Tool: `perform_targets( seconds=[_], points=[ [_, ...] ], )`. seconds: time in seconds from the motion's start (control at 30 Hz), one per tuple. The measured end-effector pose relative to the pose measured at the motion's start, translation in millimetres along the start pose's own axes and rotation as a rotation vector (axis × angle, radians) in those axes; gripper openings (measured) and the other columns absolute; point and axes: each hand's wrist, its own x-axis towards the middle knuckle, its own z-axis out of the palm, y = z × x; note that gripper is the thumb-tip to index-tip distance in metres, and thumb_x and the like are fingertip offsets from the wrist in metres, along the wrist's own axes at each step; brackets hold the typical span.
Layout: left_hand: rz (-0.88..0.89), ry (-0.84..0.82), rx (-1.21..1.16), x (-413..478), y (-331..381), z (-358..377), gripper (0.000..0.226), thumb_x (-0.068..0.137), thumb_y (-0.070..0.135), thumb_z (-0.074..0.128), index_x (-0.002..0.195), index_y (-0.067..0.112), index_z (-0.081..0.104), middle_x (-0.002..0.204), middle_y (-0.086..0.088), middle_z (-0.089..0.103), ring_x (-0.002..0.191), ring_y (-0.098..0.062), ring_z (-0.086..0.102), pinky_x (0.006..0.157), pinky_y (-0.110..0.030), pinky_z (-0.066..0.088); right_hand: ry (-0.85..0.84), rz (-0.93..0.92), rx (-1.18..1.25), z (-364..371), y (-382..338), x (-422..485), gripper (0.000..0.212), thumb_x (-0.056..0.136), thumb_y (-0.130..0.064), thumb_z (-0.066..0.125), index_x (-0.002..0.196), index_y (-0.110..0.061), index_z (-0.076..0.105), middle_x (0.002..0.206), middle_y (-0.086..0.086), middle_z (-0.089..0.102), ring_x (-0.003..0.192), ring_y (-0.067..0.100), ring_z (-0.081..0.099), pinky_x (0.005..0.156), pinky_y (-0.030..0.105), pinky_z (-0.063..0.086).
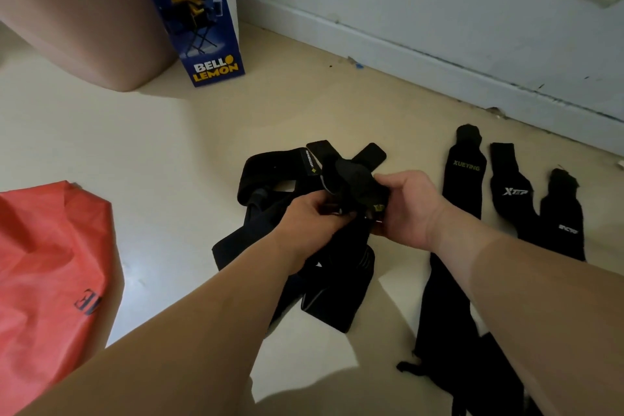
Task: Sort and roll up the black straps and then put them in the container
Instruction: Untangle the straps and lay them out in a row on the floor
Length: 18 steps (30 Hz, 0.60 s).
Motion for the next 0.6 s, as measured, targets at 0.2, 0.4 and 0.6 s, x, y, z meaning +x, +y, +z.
perform_targets(
  seconds=[0.2,0.4,0.6],
  points=[
    [0.022,-0.04,0.122,3.6,17.6,9.2,0.031,0.101,0.025,0.07,0.131,0.033,0.072,0.117,0.003,0.077,0.107,-0.017,0.075,0.103,-0.04,0.059,0.075,0.059,0.104,-4.5,-5.6,-1.1,0.028,0.105,-0.028,0.048,0.086,-0.011,0.061,0.052,0.001,0.047,0.043,0.014,0.036,0.055,0.025,0.03],
    [-0.065,-0.395,-0.095,1.3,26.9,12.6,0.072,0.082,0.006,0.086,0.146,0.022,0.058,0.129,-0.006,0.074,0.119,-0.025,0.072,0.109,-0.043,0.054,0.16,0.0,0.045,-14.7,-14.8,-6.6,0.045,0.1,-0.027,0.056,0.068,-0.001,0.076,0.069,0.014,0.072,0.058,0.029,0.072,0.069,0.038,0.055],
    [0.098,-0.193,0.138,-0.1,33.8,13.5,0.087,0.065,0.019,0.101,0.139,0.029,0.056,0.126,0.007,0.071,0.111,-0.008,0.072,0.094,-0.025,0.059,0.18,-0.008,0.153,-24.6,-14.8,1.9,0.037,0.1,-0.031,0.058,0.118,-0.006,0.079,0.117,0.013,0.07,0.118,0.031,0.068,0.115,0.044,0.046]
  ],
)
